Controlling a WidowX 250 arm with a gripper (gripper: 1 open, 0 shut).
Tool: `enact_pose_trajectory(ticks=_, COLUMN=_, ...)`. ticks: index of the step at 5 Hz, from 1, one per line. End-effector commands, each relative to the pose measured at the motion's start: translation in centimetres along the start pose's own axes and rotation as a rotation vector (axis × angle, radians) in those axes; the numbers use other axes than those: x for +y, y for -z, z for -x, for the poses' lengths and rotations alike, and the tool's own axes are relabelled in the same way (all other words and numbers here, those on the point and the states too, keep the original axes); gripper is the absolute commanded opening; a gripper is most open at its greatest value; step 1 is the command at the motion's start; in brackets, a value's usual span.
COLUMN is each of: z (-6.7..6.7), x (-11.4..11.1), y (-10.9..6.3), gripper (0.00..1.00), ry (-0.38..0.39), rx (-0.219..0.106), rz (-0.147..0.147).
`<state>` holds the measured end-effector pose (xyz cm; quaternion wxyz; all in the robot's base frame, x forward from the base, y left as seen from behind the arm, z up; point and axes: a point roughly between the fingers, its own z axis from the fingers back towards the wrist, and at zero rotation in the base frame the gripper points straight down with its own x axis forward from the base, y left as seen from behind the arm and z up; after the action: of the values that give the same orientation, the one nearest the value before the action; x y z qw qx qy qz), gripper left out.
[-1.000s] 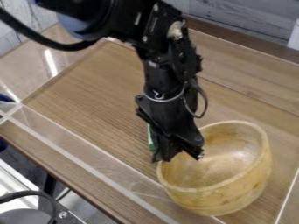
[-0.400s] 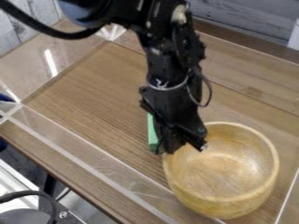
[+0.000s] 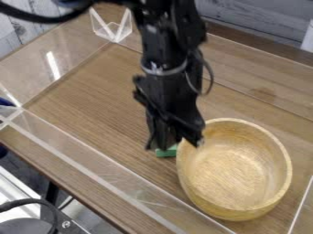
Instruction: Remove the green block from inside the brown bowl and put it on the table
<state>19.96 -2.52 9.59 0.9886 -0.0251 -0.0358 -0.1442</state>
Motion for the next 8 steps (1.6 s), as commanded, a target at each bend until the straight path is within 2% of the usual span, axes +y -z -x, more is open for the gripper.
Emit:
enact_pose_trajectory(ticks=1, z=-1.7, x=1.5, y=-3.6, gripper=0.0, ry=-0.021, rx=-0.094, rz=-0.035)
enact_pose_trajectory(ticks=2, z=-3.8, x=3.0, y=-5.5, gripper=0.0, ry=-0.054, rx=-0.143, rz=-0.054)
enact_pose_trajectory(ticks=3, z=-6.6, x=4.0, y=-6.1, gripper=0.0, ry=-0.102, rx=-0.145, rz=-0.046)
enact_pose_trajectory(ticks=4, z=-6.6, x=4.7, y=-4.2, gripper=0.0, ry=-0.132, rx=-0.089, rz=-0.036)
enact_pose_trajectory(ticks=5, z=-6.0, x=6.0, y=-2.7, gripper=0.0, ry=-0.103, rx=-0.069, rz=-0.014)
enact_pose_trajectory(ticks=6, z=-4.5, x=8.0, y=-1.9, gripper=0.0, ry=-0.075, rx=-0.065, rz=0.003)
enact_pose_trajectory(ticks=7, z=-7.4, x=4.9, y=-1.1, gripper=0.0, ry=-0.039, rx=-0.069, rz=0.022)
enact_pose_trajectory(ticks=8, z=-6.6, x=8.5, y=-1.1, gripper=0.0, ry=-0.136, rx=-0.074, rz=0.013)
